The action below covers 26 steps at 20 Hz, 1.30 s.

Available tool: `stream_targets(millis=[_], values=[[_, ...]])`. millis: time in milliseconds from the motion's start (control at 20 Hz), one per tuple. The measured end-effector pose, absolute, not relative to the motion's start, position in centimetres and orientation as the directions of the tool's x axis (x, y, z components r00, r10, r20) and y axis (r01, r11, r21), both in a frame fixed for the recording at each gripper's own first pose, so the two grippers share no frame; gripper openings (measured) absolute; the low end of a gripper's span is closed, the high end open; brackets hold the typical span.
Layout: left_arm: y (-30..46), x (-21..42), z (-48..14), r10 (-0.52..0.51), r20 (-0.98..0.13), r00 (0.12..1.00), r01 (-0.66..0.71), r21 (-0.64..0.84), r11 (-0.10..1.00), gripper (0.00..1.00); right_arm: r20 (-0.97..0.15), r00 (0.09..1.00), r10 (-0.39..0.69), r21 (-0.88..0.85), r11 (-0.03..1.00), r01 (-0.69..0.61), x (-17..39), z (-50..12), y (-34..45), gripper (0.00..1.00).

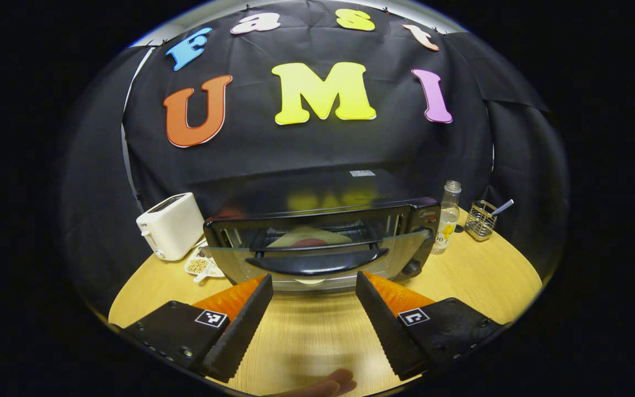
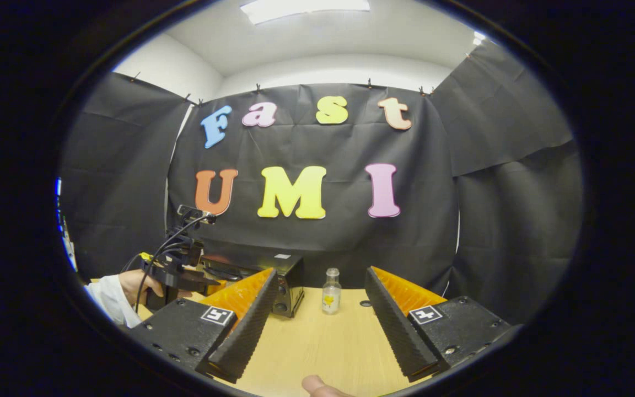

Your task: Open the electric oven with the left hand, put the food in, and close the electric oven.

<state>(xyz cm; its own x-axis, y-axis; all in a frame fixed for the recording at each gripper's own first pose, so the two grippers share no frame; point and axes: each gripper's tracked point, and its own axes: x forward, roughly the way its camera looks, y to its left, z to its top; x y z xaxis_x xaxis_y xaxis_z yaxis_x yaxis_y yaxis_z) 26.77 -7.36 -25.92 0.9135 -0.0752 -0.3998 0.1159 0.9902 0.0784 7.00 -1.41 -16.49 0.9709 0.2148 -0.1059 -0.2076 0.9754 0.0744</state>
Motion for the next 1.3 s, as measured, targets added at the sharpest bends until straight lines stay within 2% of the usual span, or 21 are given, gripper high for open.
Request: stream_targets(millis=[50, 100, 150, 250, 300, 400, 500, 550, 600, 750, 800, 900, 1100, 1150, 1200, 1250, 1300], values=[[-7.3, 26.3, -25.8, -0.077, -0.396, 0.915, 0.117, 0.077, 0.99, 0.97, -0.106, 0.972, 0.212, 0.074, 0.976, -0.205, 6.7, -16.3, -1.4, 1.0], [-7.3, 25.6, -25.4, -0.08, -0.387, 0.919, 0.119, 0.079, 0.99, 0.97, -0.11, 0.972, 0.207, 0.076, 0.977, -0.2, 6.4, -16.3, -1.3, 0.96], [-7.2, 24.8, -24.7, -0.086, -0.364, 0.927, 0.123, 0.08, 0.989, 0.97, -0.114, 0.973, 0.201, 0.081, 0.978, -0.193, 6.1, -16.3, -1.4, 1.0], [-7.1, 22.6, -22.9, -0.095, -0.31, 0.946, 0.125, 0.077, 0.989, 0.97, -0.121, 0.976, 0.179, 0.085, 0.982, -0.17, 5.3, -16.1, -1.6, 0.96], [-6.8, 21.2, -21.9, -0.083, -0.284, 0.955, 0.109, 0.075, 0.991, 0.96, -0.124, 0.978, 0.168, 0.088, 0.984, -0.158, 4.9, -16.0, -1.7, 1.0], [-5.7, 18.3, -19.8, -0.053, -0.229, 0.972, 0.07, 0.067, 0.995, 0.96, -0.133, 0.979, 0.153, 0.097, 0.985, -0.141, 4.0, -15.9, -1.9, 0.96], [-5.0, 15.0, -17.9, -0.03, -0.181, 0.983, 0.038, 0.04, 0.998, 0.96, -0.147, 0.979, 0.141, 0.108, 0.986, -0.126, 2.8, -16.0, -2.2, 1.0], [-4.9, 13.2, -17.0, -0.031, -0.16, 0.987, 0.035, 0.022, 0.999, 0.96, -0.149, 0.979, 0.138, 0.114, 0.986, -0.122, 2.2, -15.8, -2.3, 0.96], [-4.7, 11.3, -15.8, -0.034, -0.135, 0.99, 0.035, 0.003, 0.999, 0.96, -0.146, 0.979, 0.145, 0.119, 0.985, -0.129, 1.5, -15.6, -2.2, 1.0], [-4.2, 6.1, -13.2, -0.041, -0.081, 0.996, 0.038, -0.032, 0.999, 0.96, -0.136, 0.974, 0.183, 0.14, 0.977, -0.164, -0.7, -14.7, -1.6, 1.0], [-3.7, 4.6, -12.6, -0.031, -0.077, 0.997, 0.029, -0.03, 0.999, 0.96, -0.135, 0.973, 0.186, 0.145, 0.975, -0.167, -1.3, -14.5, -1.6, 0.96], [-2.8, 1.6, -11.3, -0.005, -0.057, 0.998, 0.004, -0.028, 1.0, 0.96, -0.106, 0.974, 0.199, 0.161, 0.97, -0.18, -2.8, -13.1, -1.6, 1.0], [-1.8, -4.1, -8.3, 0.04, 0.036, 0.999, -0.04, 0.001, 0.999, 0.96, -0.01, 0.972, 0.235, 0.157, 0.96, -0.231, -5.5, -10.2, -1.0, 1.0], [-1.7, -5.2, -8.0, 0.043, 0.053, 0.998, -0.044, 0.007, 0.999, 0.96, 0.008, 0.974, 0.226, 0.15, 0.963, -0.224, -5.9, -9.6, -1.2, 1.0], [-1.7, -6.1, -7.8, 0.044, 0.065, 0.997, -0.045, 0.006, 0.999, 0.96, 0.011, 0.978, 0.209, 0.143, 0.968, -0.208, -6.1, -9.4, -1.5, 0.96], [-1.8, -6.7, -7.5, 0.042, 0.072, 0.997, -0.043, 0.005, 0.999, 0.96, 0.009, 0.981, 0.192, 0.139, 0.972, -0.191, -6.2, -9.5, -1.7, 1.0], [-2.0, -7.1, -7.3, 0.035, 0.078, 0.996, -0.036, 0.012, 0.999, 0.96, -0.002, 0.983, 0.182, 0.139, 0.974, -0.18, -6.3, -9.7, -1.5, 1.0]])
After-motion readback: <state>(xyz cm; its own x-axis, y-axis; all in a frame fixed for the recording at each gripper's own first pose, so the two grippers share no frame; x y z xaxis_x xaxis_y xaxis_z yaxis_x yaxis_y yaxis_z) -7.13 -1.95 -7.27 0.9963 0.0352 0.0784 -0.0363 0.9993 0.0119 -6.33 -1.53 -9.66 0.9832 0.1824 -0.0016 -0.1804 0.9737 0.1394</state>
